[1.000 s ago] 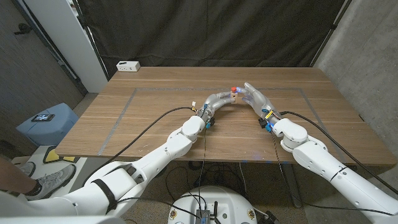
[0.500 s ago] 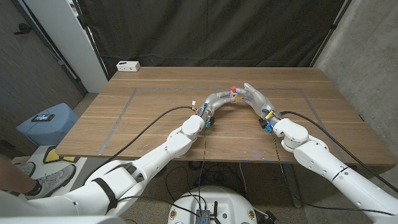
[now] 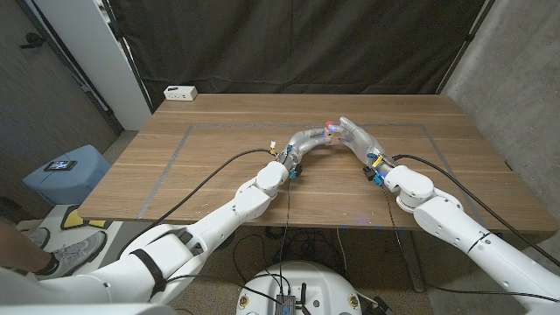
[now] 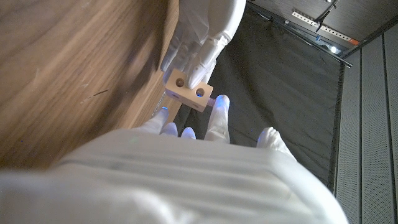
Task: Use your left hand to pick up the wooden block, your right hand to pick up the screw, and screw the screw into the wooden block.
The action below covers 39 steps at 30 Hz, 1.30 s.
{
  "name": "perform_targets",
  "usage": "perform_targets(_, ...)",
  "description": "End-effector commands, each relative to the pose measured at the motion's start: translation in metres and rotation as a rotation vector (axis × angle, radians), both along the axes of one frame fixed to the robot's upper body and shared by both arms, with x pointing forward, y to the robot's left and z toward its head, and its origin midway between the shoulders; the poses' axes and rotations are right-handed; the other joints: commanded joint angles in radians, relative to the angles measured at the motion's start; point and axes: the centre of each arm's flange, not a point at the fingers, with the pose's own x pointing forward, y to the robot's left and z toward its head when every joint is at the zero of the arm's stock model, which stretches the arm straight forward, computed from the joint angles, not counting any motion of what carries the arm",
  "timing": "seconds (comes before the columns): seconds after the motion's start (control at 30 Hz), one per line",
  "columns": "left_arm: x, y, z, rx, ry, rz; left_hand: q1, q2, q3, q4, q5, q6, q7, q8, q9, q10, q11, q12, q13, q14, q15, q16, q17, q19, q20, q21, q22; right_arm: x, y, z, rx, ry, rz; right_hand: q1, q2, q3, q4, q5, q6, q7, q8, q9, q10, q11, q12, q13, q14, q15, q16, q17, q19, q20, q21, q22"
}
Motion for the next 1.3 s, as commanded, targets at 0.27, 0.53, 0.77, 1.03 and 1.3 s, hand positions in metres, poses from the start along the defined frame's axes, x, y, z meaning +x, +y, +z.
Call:
perform_targets(0.27, -0.001, 0.000, 0.000, 0.003, -0.002, 0.003, -0.004, 0.000, 0.005, 0.000, 0.006, 0.011, 0.005, 0.008, 0.003, -0.004, -0.002, 0.006, 0.003, 0.002, -0.081, 0.007, 0.003, 0.004, 0.010, 0.004, 0.004, -0.003, 0.000, 0.001, -0.002, -0.009, -0.002, -0.005, -0.003, 0.010, 0.001, 0.005, 0.007, -0.004, -0.004, 0.003, -0.006, -0.003, 0.002, 0.003, -0.053, -0.005, 0.002, 0.002, 0.000, 0.002, 0.001, 0.003)
perform_targets(0.53, -0.001, -0.001, 0.000, 0.004, -0.004, 0.001, -0.005, 0.000, 0.005, 0.000, 0.006, 0.011, 0.004, 0.008, 0.003, -0.004, -0.002, 0.006, 0.003, 0.002, -0.081, 0.007, 0.003, 0.004, 0.010, 0.004, 0.004, -0.006, -0.006, 0.001, 0.005, -0.011, -0.017, -0.004, -0.004, 0.011, -0.001, 0.005, 0.012, -0.002, -0.004, 0.003, 0.001, 0.002, 0.004, 0.003, -0.049, -0.003, 0.003, 0.001, 0.002, 0.003, 0.002, 0.003)
perform_targets(0.77, -0.001, -0.001, 0.001, 0.004, -0.008, 0.002, -0.005, 0.000, 0.004, 0.001, 0.006, 0.010, 0.003, 0.007, 0.003, -0.004, -0.002, 0.006, 0.003, 0.002, -0.082, 0.007, 0.003, 0.004, 0.009, 0.004, 0.004, -0.007, -0.012, 0.002, 0.018, -0.012, -0.034, -0.004, -0.004, 0.013, -0.002, 0.006, 0.013, -0.002, -0.004, 0.003, 0.005, 0.006, 0.005, 0.003, -0.047, -0.002, 0.004, 0.000, 0.005, 0.002, 0.003, 0.003)
perform_targets(1.03, -0.002, -0.001, 0.001, 0.007, -0.010, 0.001, -0.004, -0.001, 0.005, 0.000, 0.006, 0.010, 0.003, 0.008, 0.003, -0.004, -0.002, 0.006, 0.003, 0.002, -0.082, 0.007, 0.002, 0.004, 0.010, 0.004, 0.004, -0.005, -0.016, 0.003, 0.022, -0.018, -0.043, -0.004, -0.004, 0.014, -0.003, 0.006, 0.012, -0.001, -0.006, 0.003, 0.008, 0.011, 0.005, 0.003, -0.044, 0.000, 0.005, 0.000, 0.006, 0.001, 0.004, 0.003)
perform_targets(1.3, -0.003, -0.001, 0.002, 0.009, -0.013, 0.004, -0.004, -0.001, 0.005, 0.000, 0.006, 0.010, 0.003, 0.007, 0.003, -0.004, -0.002, 0.006, 0.003, 0.002, -0.081, 0.007, 0.002, 0.004, 0.010, 0.004, 0.004, 0.000, -0.020, 0.004, 0.024, -0.016, -0.043, -0.005, -0.006, 0.015, -0.005, 0.006, -0.009, -0.002, -0.015, 0.003, 0.008, 0.013, 0.005, 0.003, -0.043, -0.002, 0.005, 0.000, 0.010, 0.001, 0.005, 0.003)
